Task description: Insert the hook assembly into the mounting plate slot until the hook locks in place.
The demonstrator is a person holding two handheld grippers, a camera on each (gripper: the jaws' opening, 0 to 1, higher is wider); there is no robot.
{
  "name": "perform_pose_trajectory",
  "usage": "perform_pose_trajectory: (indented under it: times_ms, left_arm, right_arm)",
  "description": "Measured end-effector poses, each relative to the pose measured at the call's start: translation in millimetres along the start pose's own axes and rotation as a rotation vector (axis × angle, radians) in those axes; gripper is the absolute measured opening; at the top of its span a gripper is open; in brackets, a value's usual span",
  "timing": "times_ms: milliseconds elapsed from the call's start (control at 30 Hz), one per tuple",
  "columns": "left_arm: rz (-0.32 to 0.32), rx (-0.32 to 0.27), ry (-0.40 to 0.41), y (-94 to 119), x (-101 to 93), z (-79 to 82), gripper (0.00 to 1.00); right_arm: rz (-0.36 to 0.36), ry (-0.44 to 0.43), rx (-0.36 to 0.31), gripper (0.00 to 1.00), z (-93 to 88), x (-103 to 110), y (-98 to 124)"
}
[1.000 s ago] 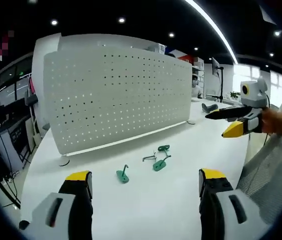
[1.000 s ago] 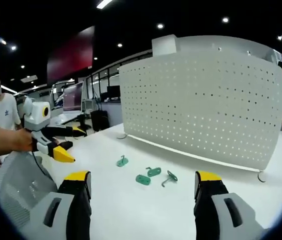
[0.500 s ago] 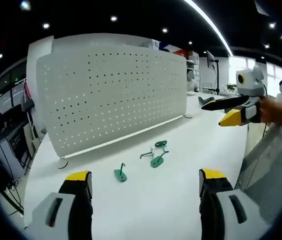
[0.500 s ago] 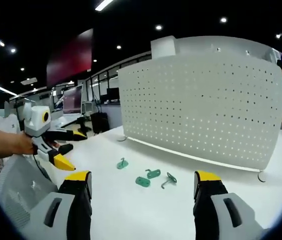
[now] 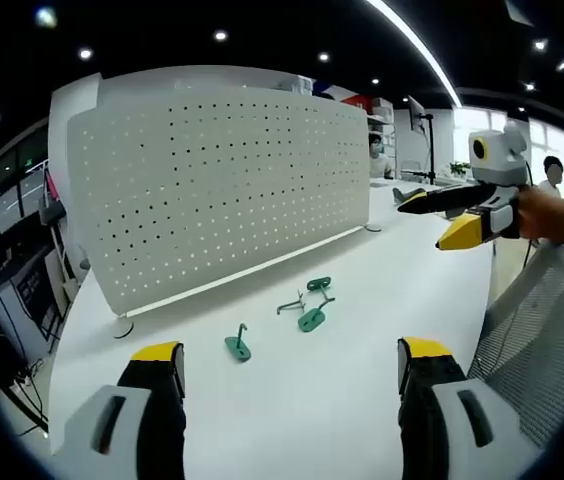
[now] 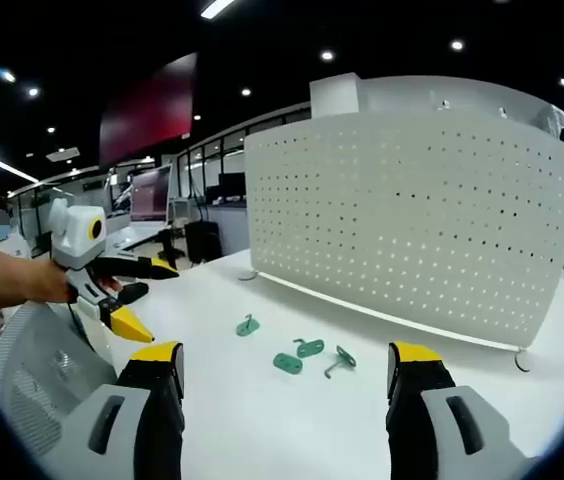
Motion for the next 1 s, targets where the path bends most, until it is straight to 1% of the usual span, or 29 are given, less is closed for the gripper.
perform_pose_trajectory:
  times_ms: [67, 233, 367, 500, 600, 733, 867, 933, 1000]
  left_arm:
    - [-0.009, 0.002, -0.003, -1.4, -1.5, -0.3, 0.90]
    - [-0.005, 0.004, -0.012, -1.0, -0.7, 0.0, 0.90]
    - [-0.007, 0.010, -0.006, -1.2, -0.5, -1.2, 0.89]
    - [-0.019, 0.025, -0.016, -4.6, -2.8, -4.1, 0.89]
    - [-0.038, 0.047, -0.025, -5.6, -8.9, -7.9, 0.89]
    - [-0.044, 0.046, -0.034, -5.9, -11.7, -5.8, 0.88]
    - [-0.064, 0.060, -0.055, -8.5, -18.9, -6.6, 0.87]
    - [-0.073, 0.057, -0.069, -8.9, -23.1, -3.9, 0.86]
    - [-0.087, 0.041, -0.078, -9.6, -27.7, 0.4, 0.84]
  right_arm:
    - [0.002, -0.001, 0.017, 0.85, -4.0, 0.0, -0.1]
    - [0.010, 0.005, 0.000, 0.84, 2.0, 2.2, -0.4]
    - [0.026, 0.013, 0.027, 0.84, -2.7, 6.3, -2.6]
    - [0.026, 0.019, 0.023, 0.84, -1.6, 6.2, -0.8]
    - [0.027, 0.016, 0.029, 0.84, -2.4, 6.1, -0.4]
    - [0.033, 0.026, 0.042, 0.84, -4.2, 7.6, 0.4]
    - [0.034, 0.015, 0.029, 0.83, -1.1, 6.8, 1.3]
    - [0.035, 0.012, 0.024, 0.83, 0.0, 6.7, 1.6]
    - [0.036, 0.011, 0.022, 0.83, 0.2, 7.2, 2.6]
Point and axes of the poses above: the point that each gripper's makers call its tool centre point, and the gripper's own axes: y roughly backward along the fingers, x roughly to its left, z roughly out of its top, the point moved 1 cm from there along y, roughly backward along the fingers, and after that the axes turned 1 degree about -y, right-handed, at the moved point
